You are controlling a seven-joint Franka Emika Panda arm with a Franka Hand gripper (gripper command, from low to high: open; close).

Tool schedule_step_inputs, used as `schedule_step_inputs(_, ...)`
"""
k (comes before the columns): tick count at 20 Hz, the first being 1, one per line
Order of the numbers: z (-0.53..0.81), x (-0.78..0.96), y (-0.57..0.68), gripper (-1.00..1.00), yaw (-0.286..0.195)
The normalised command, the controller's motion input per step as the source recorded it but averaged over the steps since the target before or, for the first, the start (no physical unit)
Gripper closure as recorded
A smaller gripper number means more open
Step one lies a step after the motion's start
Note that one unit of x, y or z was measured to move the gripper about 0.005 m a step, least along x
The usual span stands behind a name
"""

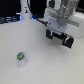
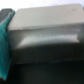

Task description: Open the kcup holder, insert the kcup into the holder, and close the kcup holder

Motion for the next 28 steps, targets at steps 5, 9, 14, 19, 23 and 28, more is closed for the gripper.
schedule_step_inputs(5, 0.09, 0.31, -0.20, -1.00, -0.068)
schedule_step_inputs(9, 0.28, 0.19, -0.20, -1.00, -0.111)
schedule_step_inputs(14, 0.36, 0.21, -0.47, -1.00, -0.154)
schedule_step_inputs(19, 0.30, 0.18, -0.63, -1.00, -0.192)
schedule_step_inputs(23, 0.24, 0.09, -0.61, -1.00, -0.226)
schedule_step_inputs(28, 0.18, 0.05, -0.56, -1.00, -0.243)
